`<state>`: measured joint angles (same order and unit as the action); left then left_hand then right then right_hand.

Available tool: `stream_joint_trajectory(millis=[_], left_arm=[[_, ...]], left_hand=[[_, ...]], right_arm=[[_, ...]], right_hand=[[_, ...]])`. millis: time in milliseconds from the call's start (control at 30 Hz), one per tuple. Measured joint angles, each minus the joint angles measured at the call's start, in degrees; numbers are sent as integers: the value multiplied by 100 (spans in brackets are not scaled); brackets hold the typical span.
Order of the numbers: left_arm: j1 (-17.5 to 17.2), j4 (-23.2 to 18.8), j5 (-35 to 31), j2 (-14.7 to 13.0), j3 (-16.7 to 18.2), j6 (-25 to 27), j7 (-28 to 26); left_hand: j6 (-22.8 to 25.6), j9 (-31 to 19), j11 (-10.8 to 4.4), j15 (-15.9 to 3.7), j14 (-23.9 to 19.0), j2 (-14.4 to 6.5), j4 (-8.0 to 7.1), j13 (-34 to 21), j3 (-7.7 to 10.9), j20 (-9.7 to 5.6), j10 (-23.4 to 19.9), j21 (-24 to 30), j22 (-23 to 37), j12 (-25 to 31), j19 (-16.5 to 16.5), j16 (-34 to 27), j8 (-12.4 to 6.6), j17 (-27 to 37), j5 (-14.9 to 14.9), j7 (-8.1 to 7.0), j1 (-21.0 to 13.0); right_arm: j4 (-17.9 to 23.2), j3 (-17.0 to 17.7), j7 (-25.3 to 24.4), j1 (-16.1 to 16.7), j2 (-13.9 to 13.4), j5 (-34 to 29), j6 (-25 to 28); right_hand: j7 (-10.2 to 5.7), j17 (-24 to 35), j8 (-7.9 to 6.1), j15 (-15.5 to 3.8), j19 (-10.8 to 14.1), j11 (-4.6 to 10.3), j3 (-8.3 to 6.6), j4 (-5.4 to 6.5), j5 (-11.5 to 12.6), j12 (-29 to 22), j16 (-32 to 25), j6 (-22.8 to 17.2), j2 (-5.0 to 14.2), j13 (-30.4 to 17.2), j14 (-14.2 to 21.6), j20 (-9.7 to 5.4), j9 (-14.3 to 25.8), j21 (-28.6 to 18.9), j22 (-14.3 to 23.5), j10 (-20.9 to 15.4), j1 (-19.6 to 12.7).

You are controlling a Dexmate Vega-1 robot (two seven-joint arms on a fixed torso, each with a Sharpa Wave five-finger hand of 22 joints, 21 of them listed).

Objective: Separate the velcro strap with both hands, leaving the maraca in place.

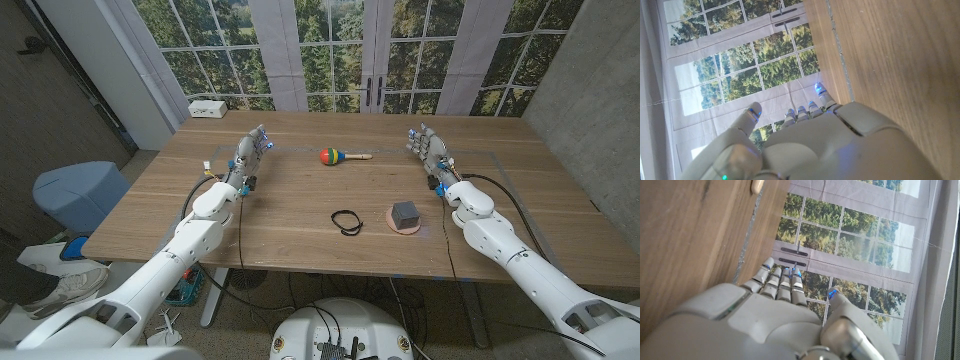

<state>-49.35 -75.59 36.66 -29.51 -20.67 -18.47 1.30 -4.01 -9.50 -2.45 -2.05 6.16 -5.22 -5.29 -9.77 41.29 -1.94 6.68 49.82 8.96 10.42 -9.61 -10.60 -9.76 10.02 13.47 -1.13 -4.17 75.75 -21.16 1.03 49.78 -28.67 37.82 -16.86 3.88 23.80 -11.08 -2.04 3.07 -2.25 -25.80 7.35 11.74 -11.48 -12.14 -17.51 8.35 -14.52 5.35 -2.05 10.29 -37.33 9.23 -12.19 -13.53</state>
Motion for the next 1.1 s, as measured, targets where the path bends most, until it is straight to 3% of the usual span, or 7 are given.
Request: stream_joint_trajectory(millis=[367, 533, 700, 733, 867, 1100], left_arm=[[-106, -115, -172, -16, 23, -189, -179], [-108, -160, -315, -52, -2, -243, -271], [-120, -267, -315, -121, -52, -243, -271], [-131, -319, -705, -147, -69, -294, -516], [-173, -468, -1142, -229, -118, -309, -808], [-236, -742, -1424, -389, -190, -310, -1001]], left_hand=[[1, 1, 0, 0, 0, 0, 20, 0, 34, 0, 0, -4, 0, 0, 0, -26, -4, -9, 0, 0, 0], [1, 1, -42, 11, -38, 0, 98, 1, 43, 0, -43, -26, -1, 45, 0, -26, -22, -17, 0, 0, 0], [253, 1, -2, 3, -277, -38, 333, -4, 37, -8, -245, -105, 27, 84, 143, -26, -65, -43, -12, -21, -38], [318, 1, 22, 7, -344, -38, 378, -18, 36, -3, -300, -137, 27, 84, 210, -50, -67, -43, -34, -18, -38], [593, -19, 98, 43, -520, -38, 539, -25, 39, 2, -545, -227, 26, 152, 335, -66, -129, -43, -84, -70, -38], [898, -27, 141, 43, -724, -60, 669, -25, 63, -7, -777, -314, 26, 178, 466, -66, -172, -27, -124, -71, -61]], right_arm=[[-6, 3, -51, 70, 61, 48, -28], [-30, -1, -108, 70, 85, 16, -48], [-30, -1, -173, 70, 85, -18, -91], [-39, -7, -206, 98, 122, -35, -101], [3, -7, -288, 152, 130, -78, -128], [156, 3, -467, 280, 122, -167, -177]], right_hand=[[0, -5, 0, 0, -1, 4, -31, -35, 0, 0, 0, 0, 21, 17, -1, 0, -1, 0, -1, -4, -11], [20, -17, 0, 0, 41, 21, -38, -74, 0, 0, 0, -20, 79, 39, -1, 0, -1, 30, -1, -20, 47], [22, -49, 0, 89, 86, -42, -37, -206, 0, 0, -46, -62, 39, 68, 88, -1, -1, 72, -1, -83, -20], [39, -64, 0, 109, 126, -61, -24, -233, 0, -8, -73, -82, 79, 70, 108, -1, -1, 73, -1, -104, -59], [64, -96, 0, 123, 246, -81, -52, -340, -44, -43, -87, -145, 24, 98, 186, 0, -1, 117, -1, -184, -116], [64, -123, 0, 133, 308, -112, -71, -422, -44, -43, -133, -208, 64, 98, 195, -21, -2, 117, -2, -215, -180]])
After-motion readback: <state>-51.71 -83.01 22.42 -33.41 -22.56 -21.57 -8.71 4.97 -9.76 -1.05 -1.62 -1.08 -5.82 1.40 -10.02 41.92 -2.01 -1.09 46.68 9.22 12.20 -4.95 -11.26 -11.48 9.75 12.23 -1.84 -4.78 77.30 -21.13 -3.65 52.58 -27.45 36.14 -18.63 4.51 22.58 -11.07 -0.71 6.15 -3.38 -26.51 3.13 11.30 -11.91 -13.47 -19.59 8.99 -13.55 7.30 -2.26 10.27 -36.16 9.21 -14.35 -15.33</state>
